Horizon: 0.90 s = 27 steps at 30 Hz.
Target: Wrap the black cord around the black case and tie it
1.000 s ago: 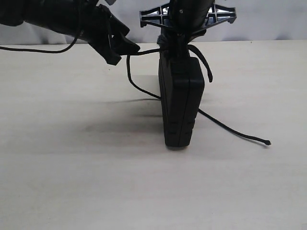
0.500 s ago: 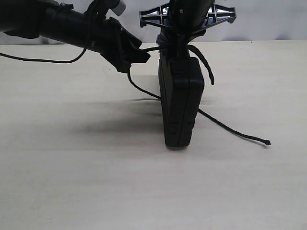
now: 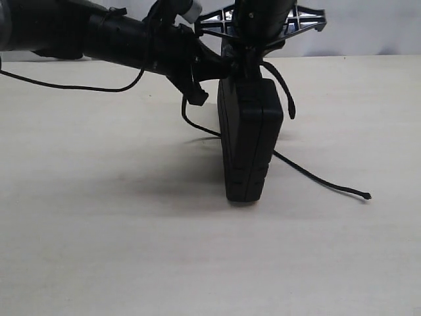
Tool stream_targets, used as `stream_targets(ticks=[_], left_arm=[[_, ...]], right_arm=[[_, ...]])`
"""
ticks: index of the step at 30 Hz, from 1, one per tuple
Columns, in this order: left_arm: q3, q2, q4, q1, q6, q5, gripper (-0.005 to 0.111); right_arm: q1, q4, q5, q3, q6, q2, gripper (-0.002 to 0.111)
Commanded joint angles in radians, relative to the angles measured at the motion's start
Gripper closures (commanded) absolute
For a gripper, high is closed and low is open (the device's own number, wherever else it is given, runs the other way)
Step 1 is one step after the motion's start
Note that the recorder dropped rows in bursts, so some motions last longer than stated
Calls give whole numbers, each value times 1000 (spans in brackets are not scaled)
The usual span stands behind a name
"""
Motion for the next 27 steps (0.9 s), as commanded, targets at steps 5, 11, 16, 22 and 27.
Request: stream_targets(ticks=[5,11,16,22,27], left_arm=[[0,3,5,47,-73,-4,105],[0,-8,98,128,-136,51,60],[0,-45,98,153,-136,105,42],[0,-124,262,178,-319,4,44],[0,-202,422,247,-563,-56,72]], right_arm=[[5,28,-12,-8,-6,-8,104],[5,28,-12,-8,-6,-8,104],[5,28,-12,-8,-6,-8,104],[5,13,-19,-8,-6,-8,104],[5,17,-30,-8,-6,-8,104]])
